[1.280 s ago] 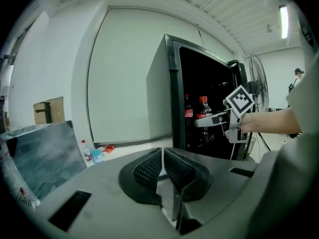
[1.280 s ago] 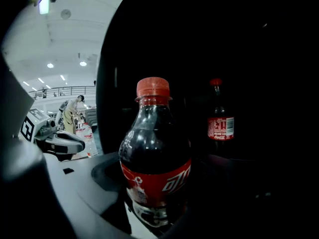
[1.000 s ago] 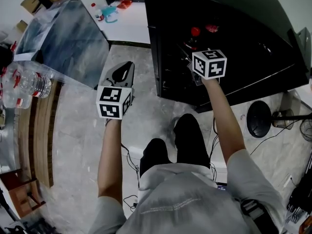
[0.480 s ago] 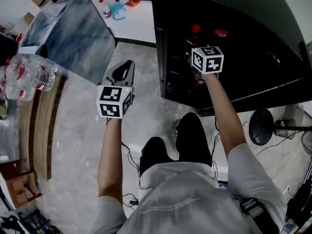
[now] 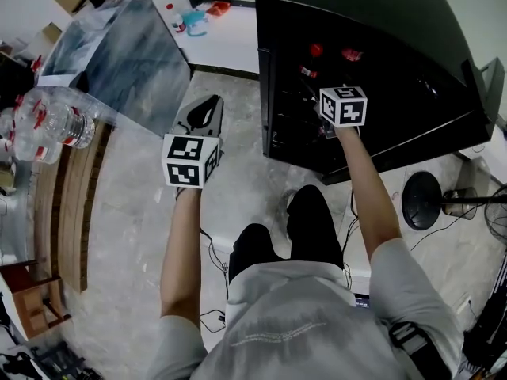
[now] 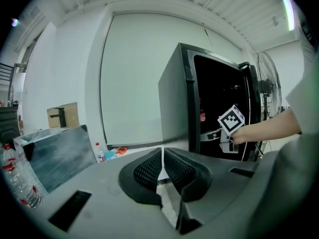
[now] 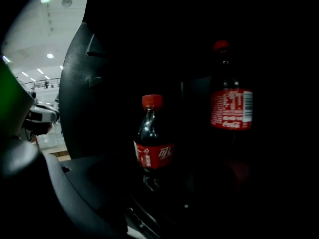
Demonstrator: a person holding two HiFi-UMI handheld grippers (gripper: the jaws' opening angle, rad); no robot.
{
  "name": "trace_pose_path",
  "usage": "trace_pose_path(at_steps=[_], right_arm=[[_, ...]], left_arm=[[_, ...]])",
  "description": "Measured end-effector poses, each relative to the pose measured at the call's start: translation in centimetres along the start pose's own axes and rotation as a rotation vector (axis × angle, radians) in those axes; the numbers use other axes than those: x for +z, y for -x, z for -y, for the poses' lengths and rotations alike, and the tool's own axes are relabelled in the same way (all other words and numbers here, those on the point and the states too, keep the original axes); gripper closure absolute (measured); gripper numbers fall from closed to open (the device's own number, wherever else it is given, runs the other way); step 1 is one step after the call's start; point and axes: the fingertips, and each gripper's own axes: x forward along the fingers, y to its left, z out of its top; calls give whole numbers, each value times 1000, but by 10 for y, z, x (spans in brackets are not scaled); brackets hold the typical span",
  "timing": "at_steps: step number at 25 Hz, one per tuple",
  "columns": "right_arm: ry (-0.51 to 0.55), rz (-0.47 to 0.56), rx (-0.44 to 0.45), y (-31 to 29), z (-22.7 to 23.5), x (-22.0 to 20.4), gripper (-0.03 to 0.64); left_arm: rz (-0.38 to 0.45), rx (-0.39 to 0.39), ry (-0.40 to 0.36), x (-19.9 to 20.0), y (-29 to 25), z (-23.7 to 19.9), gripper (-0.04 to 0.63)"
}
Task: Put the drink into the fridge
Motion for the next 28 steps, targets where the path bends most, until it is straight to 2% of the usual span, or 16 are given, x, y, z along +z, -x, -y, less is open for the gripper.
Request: trace_pose_path(at_steps=[7,12,17,28], right_arm=[[-30,-17,-92,91,-10,17,285],[-13,0,-136,168,-39,57,328],[20,27,-164,237,-72,103,376],[59,137,-219,374,-122,184,548]], left_arm=[[-7,-19,0,33,44,11,574],[-22,-58,-14,67,91,27,574],[2,-93,-44,112,140,40,574],[60,-156,-88,180,219,73,574]])
